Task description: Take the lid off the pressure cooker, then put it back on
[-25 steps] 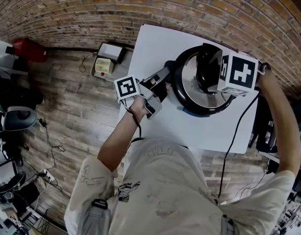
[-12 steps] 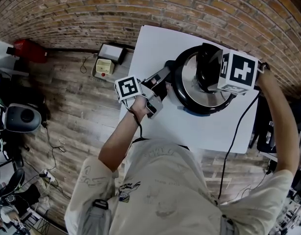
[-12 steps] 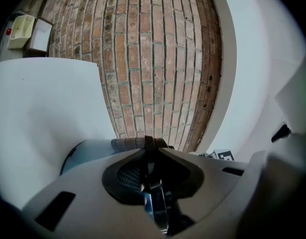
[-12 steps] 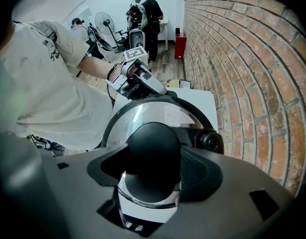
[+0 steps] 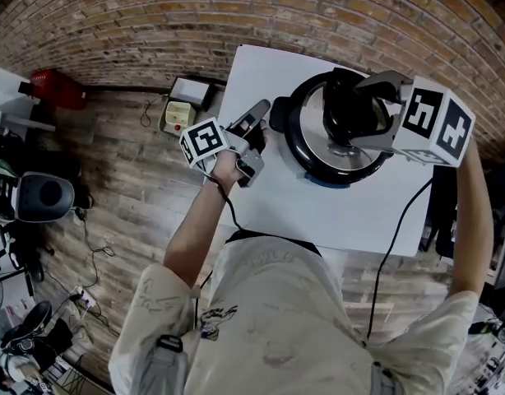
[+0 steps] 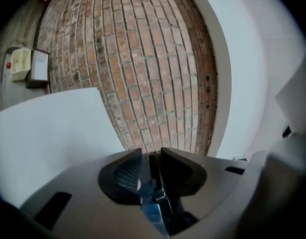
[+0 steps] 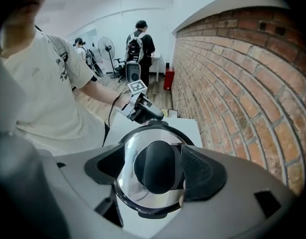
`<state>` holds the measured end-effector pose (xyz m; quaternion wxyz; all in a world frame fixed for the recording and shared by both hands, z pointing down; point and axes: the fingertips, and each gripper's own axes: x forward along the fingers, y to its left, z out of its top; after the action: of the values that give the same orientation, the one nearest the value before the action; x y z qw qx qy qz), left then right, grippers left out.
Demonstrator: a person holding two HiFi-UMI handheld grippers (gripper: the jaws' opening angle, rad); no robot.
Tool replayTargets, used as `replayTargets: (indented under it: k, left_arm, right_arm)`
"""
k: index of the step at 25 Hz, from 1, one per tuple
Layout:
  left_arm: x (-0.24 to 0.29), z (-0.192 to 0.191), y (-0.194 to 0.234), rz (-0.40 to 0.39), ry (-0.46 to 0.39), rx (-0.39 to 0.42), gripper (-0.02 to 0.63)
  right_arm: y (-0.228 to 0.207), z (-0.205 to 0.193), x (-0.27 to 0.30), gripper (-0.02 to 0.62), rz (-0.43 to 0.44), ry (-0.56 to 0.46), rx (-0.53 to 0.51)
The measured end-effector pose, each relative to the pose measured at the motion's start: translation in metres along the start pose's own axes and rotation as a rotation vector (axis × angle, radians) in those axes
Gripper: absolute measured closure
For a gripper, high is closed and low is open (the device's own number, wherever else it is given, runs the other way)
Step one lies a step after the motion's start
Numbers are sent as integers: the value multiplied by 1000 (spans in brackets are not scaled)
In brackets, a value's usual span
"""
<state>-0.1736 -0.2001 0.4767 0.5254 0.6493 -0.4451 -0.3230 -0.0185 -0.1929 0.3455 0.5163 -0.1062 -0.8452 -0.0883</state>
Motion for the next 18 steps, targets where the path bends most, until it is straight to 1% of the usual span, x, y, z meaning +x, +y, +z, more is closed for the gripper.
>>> replayTargets:
  k: [3,6,10,15,16,18]
  left_arm:
    - [-13,19,-7,43,-53,88,474]
    - [-25,31,-29,82,-102,228,474]
    - [-40,36,-69,129,-167,460,474]
    - [-51,21,-121,171,-215,761,474]
    - [-52,18,-132,178,-228,825,474]
    - [-54,5,-152,191,-253,945,474]
  right_arm:
    - [3,3,-19,230,-67,-146,27]
    - [4,-8,-36,230,-146,-264,49]
    - [2,-22,-59,235,-290,-445,139]
    - [6,-49,-87,242,-513,-629,304]
    - [10,-54,-91,257,-542,-682,339]
    - [20,-64,-99,262,-576,-793,403]
